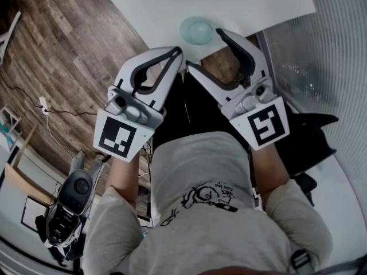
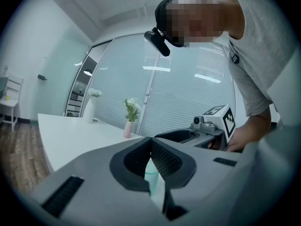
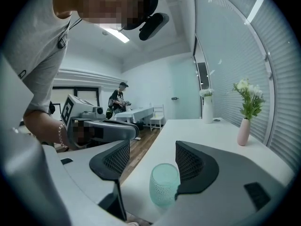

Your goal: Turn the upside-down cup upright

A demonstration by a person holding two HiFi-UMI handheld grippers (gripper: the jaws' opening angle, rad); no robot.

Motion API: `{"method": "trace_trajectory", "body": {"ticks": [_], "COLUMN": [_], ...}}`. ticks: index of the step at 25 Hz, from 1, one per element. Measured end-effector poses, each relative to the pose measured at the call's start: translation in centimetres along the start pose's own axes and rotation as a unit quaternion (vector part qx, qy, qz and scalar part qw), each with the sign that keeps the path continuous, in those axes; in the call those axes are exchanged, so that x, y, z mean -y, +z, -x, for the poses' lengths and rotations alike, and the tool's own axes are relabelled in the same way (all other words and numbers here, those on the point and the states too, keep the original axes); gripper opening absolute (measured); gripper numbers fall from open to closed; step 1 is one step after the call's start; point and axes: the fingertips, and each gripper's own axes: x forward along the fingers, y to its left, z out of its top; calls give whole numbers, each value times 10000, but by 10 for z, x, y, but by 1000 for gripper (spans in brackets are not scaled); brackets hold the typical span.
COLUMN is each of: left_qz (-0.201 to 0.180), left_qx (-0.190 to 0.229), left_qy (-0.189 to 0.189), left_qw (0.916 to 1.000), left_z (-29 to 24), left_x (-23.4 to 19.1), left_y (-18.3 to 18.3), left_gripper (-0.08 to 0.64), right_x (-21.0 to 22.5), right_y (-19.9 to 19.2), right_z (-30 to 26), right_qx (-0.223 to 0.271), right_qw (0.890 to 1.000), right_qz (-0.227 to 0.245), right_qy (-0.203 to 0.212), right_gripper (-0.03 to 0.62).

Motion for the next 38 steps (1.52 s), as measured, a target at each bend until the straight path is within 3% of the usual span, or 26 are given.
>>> {"method": "trace_trajectory", "body": {"ticks": [15, 38], "left_qz": [51, 150], "left_qx": [-104, -144], "left_qy": [-93, -103], "left_qw": [9999, 9997], "left_z": [0, -4], "left_x": [1, 2], "left_y": [9, 1], "left_gripper": [5, 5], "right_x": [4, 4], "right_y": [11, -4], "right_z": [1, -1], "right_qx": [-208, -382], "right_qw": [9997, 9992], "right_qz": [70, 126], "right_qy": [-84, -69], "right_gripper": [325, 341]}}
